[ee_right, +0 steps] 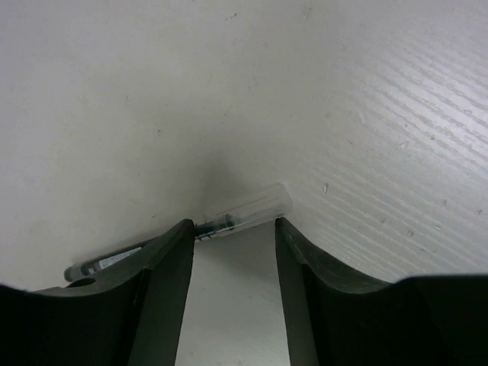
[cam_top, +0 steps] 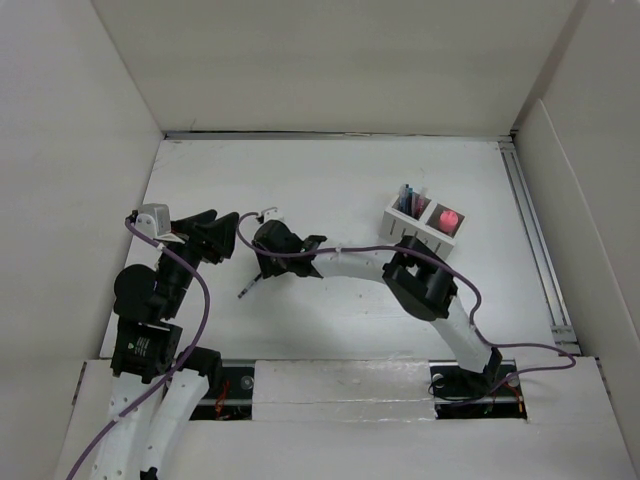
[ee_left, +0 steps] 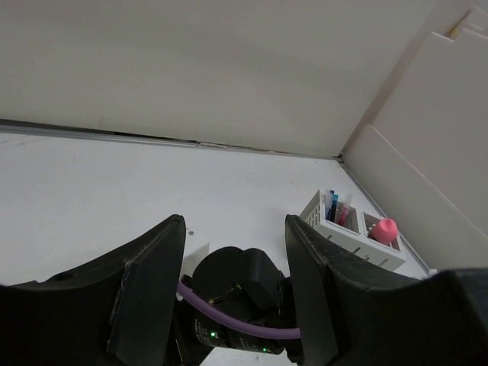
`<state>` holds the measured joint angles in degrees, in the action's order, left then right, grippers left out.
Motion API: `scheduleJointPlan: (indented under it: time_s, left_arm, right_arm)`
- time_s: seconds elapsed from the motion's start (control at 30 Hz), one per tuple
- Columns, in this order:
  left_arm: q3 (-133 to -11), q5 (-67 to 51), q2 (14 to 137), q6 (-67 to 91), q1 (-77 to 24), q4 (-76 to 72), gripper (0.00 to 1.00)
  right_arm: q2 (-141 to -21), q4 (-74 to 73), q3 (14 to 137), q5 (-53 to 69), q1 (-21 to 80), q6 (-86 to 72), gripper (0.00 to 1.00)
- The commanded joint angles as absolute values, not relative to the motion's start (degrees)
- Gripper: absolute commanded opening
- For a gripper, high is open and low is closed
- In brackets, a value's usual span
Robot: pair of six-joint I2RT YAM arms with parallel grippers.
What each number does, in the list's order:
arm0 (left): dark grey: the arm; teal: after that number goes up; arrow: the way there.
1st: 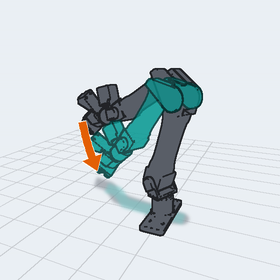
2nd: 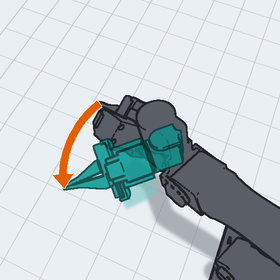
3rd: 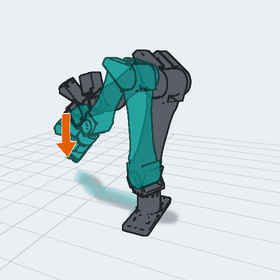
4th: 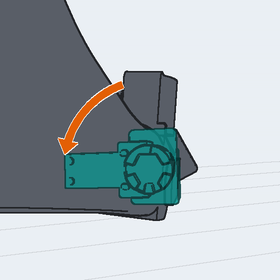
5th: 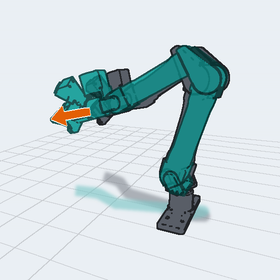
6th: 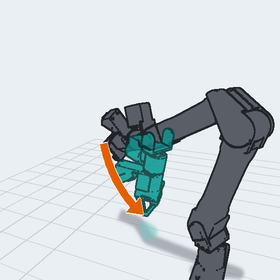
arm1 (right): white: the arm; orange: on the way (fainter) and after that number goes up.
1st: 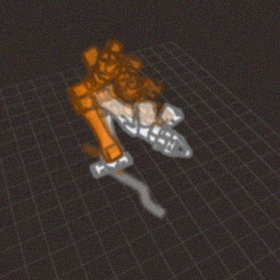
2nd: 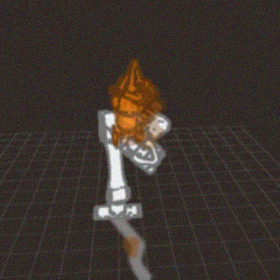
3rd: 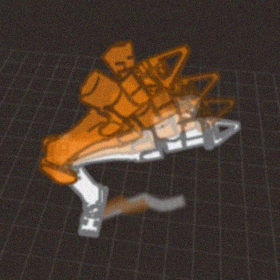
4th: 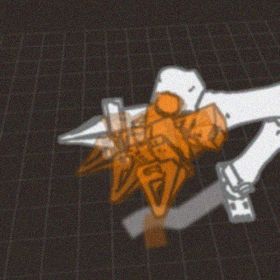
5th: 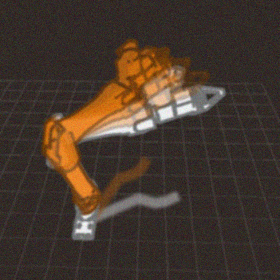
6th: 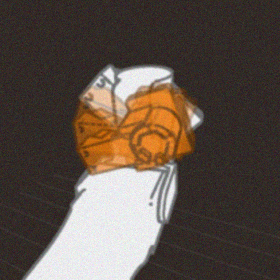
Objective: Organize the desk
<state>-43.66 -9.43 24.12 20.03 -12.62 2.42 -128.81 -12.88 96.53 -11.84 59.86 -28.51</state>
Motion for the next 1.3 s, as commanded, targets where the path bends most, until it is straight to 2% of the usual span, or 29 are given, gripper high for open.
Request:
scheduleJointPlan:
  time_s: [0.0,0.1,0.17,0.27,0.3,0.33,0.43,0.53,0.57,0.6,0.67,0.7,0.77,0.8,0.87,0.97,1.1,1.27]
  left_arm:
    - [-45.44,-9.67,23.47,19.95,-12.3,-0.18,0.51]
    - [-45.53,-9.23,23.55,19.95,-12.3,-0.18,0.51]
    - [-45.53,-9.14,23.38,19.95,-12.3,-0.18,0.51]
    - [-45.61,-8.7,23.73,19.86,-12.3,-0.18,0.51]
    - [-45.53,-8.79,23.73,19.86,-12.3,-0.18,0.51]
    - [-45.53,-8.96,23.64,19.86,-12.3,-0.18,0.51]
    - [-45.61,-8.79,23.64,20.04,-12.3,-0.18,0.51]
    - [-45.44,-8.79,23.73,19.95,-12.3,-0.18,0.51]
    - [-45.35,-8.7,23.47,19.95,-12.3,-0.18,0.51]
    - [-45.35,-8.44,23.29,19.95,-12.3,-0.18,0.51]
    - [-45.44,-8.0,23.47,19.95,-12.3,-0.18,0.51]
    - [-45.35,-7.82,23.55,19.86,-12.3,-0.18,0.51]
    - [-45.26,-8.0,23.21,19.86,-12.3,-0.18,0.51]
    - [-45.26,-7.82,23.03,19.78,-12.3,-0.18,0.51]
    - [-45.44,-7.65,23.38,19.78,-12.3,-0.18,0.51]
    - [-45.26,-7.91,23.12,19.86,-12.3,-0.18,0.51]
    - [-45.35,-8.35,23.47,19.95,-12.3,-0.18,0.5]
    - [-45.26,-7.91,23.91,19.95,-12.3,-0.18,0.5]
  right_arm:
    - [-131.74,-18.97,98.34,-17.66,61.0,-27.43,0.52]
    - [-133.15,-20.83,100.02,-19.95,61.0,-26.81,0.35]
    - [-133.33,-20.74,100.19,-21.35,61.0,-26.2,0.33]
    - [-132.63,-21.97,100.02,-23.89,61.0,-25.23,0.4]
    - [-131.84,-21.54,99.5,-24.34,61.0,-24.96,0.5]
    - [-131.57,-21.45,98.71,-24.61,61.0,-24.79,0.55]
    - [-131.66,-20.83,98.17,-23.82,59.95,-24.17,0.6]
    - [-132.88,-20.3,99.57,-22.68,59.33,-23.91,0.6]
    - [-133.59,-20.3,101.15,-22.68,58.63,-23.65,0.55]
    - [-134.03,-21.52,102.29,-22.41,58.62,-23.56,0.38]
    - [-134.65,-22.15,103.62,-22.24,58.1,-23.21,0.27]
    - [-134.3,-21.28,102.84,-22.15,58.1,-22.94,0.17]
    - [-132.81,-20.31,100.91,-22.23,58.1,-22.24,0.13]
    - [-132.11,-20.3,98.55,-22.41,58.1,-22.24,0.05]
    - [-129.57,-19.6,95.29,-22.24,58.1,-22.24,0.02]
    - [-126.75,-18.19,88.43,-22.93,58.1,-21.71,0.06]
    - [-122.79,-17.06,83.76,-22.42,58.1,-21.45,0.41]
    - [-122.78,-18.1,88.24,-21.8,57.48,-20.13,0.43]
